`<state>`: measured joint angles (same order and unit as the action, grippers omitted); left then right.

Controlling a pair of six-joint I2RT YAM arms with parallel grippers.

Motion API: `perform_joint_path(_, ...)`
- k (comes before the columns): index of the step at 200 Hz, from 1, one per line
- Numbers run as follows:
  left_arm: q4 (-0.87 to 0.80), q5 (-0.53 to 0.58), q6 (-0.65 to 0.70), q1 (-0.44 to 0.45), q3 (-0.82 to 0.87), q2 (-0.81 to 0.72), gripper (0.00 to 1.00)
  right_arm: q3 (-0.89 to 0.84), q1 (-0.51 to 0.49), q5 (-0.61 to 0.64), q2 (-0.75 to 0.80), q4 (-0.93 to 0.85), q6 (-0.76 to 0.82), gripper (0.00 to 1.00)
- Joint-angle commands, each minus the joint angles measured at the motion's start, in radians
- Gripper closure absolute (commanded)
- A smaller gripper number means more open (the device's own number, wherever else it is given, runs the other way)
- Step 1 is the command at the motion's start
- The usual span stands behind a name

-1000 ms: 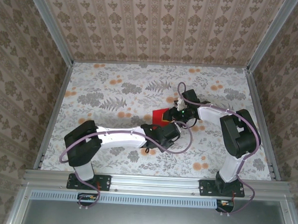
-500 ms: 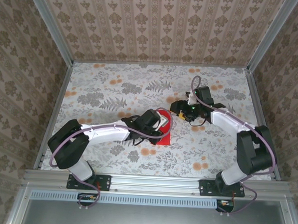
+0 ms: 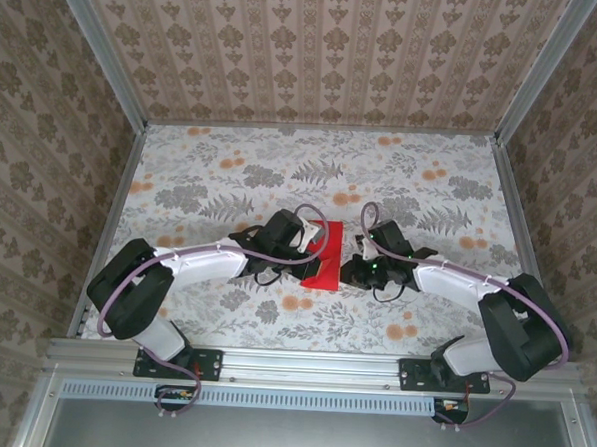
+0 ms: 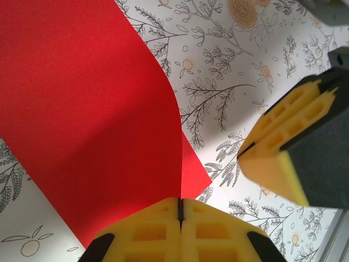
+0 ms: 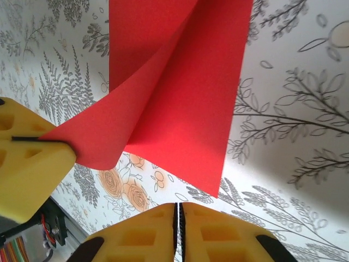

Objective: Fold a paper plane with a square sheet of paper (fold left side to right side)
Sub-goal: Fold the triangle a second time at the center of the table.

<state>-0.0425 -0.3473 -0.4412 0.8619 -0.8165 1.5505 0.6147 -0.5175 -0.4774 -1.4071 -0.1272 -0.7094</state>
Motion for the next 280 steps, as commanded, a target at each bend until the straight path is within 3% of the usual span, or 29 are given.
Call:
perform_joint_path(1,0.006,-0.024,-0.019,-0.01,0.008,-0.015,1.0,0.011,-0.029,0.03,-0.058,0.063,-0.024,0.88)
perform_joint_path(75,-0.063,0.0,0.004,-0.012,-0.018,-0.004,1.0,0.066,-0.076,0.048,-0.173,0.058,-0.018,0.88)
perform_joint_path(163,-0.083,0.013,0.003,-0.029,-0.03,0.002,1.0,0.102,-0.073,0.121,-0.189,-0.127,0.067,0.88)
perform_joint_path(280,-0.109,0.016,0.023,-0.037,-0.055,0.027,0.99,0.135,-0.052,0.16,-0.208,-0.21,0.125,0.88)
